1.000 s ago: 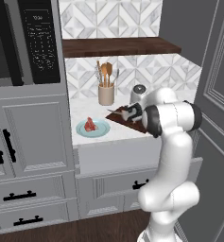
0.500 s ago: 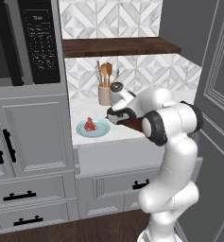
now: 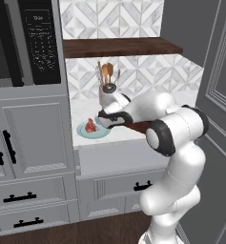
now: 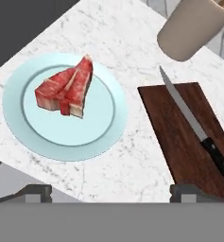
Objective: Pick up the knife from the drawer and place it on the cutting board. Then place the meat from the plate to the cutting board.
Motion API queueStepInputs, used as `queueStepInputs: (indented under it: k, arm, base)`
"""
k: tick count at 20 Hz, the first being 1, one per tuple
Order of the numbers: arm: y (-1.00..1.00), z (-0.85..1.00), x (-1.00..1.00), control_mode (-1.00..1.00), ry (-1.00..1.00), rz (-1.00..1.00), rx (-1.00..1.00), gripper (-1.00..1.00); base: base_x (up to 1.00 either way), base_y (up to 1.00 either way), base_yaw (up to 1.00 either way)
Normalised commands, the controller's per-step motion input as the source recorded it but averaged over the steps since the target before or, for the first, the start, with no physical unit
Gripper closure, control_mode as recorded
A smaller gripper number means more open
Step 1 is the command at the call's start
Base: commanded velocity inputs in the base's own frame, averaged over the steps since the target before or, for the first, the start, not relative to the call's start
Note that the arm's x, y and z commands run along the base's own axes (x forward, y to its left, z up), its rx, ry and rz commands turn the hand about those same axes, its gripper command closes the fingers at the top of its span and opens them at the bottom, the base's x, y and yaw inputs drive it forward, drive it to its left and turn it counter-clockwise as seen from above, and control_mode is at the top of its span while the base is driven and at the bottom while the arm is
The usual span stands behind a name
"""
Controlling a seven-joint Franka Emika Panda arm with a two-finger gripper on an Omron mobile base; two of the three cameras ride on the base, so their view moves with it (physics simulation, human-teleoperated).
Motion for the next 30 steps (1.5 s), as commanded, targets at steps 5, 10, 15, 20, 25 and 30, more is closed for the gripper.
queueStepInputs:
  k: [5,10,15,20,25,30]
  arm:
    - [0.01,0.2,-0.35,-1.0,0.01,-0.29,0.38,-1.0]
    - [0.17,0.04,0.07,-1.0,0.07,-0.32,0.28,-1.0]
    - [0.46,-0.04,0.44,-1.0,0.16,-0.15,0.11,-1.0]
    - [0.34,-0.01,0.47,-1.0,0.15,-0.05,0.01,-1.0]
    - [0.21,-0.14,0.26,-1.0,0.12,-0.02,0.0,-1.0]
    - [0.0,-0.35,0.05,-1.0,0.08,0.0,0.0,-1.0]
  base:
    - [0.0,0.0,0.0]
    - [0.0,0.0,0.0]
    - [0.0,0.0,0.0]
    - [0.0,0.0,0.0]
    - [0.0,0.0,0.0]
    - [0.0,0.0,0.0]
